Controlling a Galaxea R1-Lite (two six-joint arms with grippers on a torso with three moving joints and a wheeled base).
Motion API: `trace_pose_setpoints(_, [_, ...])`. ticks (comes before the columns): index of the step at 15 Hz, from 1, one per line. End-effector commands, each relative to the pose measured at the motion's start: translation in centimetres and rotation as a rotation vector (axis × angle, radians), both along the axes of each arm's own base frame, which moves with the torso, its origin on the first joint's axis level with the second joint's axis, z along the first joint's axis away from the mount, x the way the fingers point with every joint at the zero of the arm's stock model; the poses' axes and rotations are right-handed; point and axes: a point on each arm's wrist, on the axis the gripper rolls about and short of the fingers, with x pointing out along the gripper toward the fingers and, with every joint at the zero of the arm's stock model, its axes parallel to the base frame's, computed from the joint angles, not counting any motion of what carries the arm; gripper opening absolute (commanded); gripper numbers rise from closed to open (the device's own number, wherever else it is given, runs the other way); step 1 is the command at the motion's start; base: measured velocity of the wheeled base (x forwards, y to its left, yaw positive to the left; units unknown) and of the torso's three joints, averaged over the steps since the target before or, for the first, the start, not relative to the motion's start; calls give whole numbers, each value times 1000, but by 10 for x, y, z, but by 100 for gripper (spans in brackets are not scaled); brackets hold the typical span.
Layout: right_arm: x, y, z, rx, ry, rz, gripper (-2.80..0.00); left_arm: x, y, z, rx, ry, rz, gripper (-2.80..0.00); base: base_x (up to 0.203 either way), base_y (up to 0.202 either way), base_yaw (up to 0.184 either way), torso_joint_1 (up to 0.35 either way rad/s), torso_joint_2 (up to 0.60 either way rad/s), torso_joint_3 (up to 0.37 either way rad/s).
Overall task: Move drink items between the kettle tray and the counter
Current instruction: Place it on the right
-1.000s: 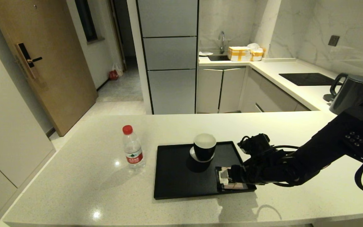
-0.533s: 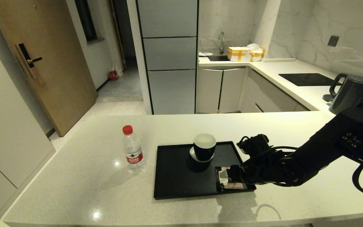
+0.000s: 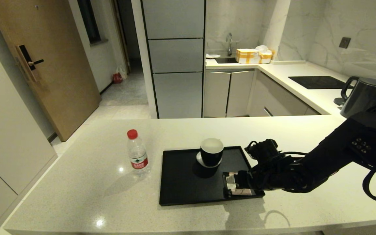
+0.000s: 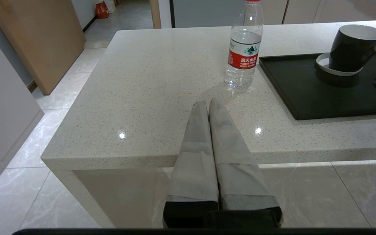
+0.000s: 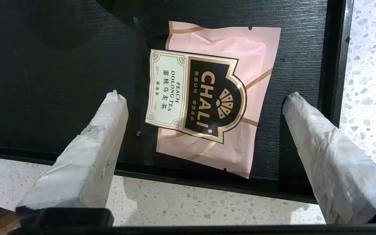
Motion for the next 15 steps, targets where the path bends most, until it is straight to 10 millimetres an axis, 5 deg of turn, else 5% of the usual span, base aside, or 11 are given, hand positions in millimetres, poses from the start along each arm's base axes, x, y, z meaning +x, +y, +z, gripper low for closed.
trace_pose_setpoints(1, [-1, 1, -3, -1, 10, 3, 0, 0, 0, 0, 0, 1, 0, -280, 0, 0, 0, 0, 0, 0])
trace_pose_setpoints(2, [-1, 1, -3, -1, 10, 3, 0, 0, 0, 0, 0, 2, 0, -280, 0, 0, 0, 0, 0, 0])
trace_pose_setpoints(3, [-1, 1, -5, -3, 14, 3, -280, 0, 0, 0, 0, 2, 0, -280, 0, 0, 0, 0, 0, 0])
trace_pose_setpoints(15, [0, 1, -5, -1, 14, 1, -280, 0, 0, 0, 0, 2, 1, -280, 0, 0, 0, 0, 0, 0])
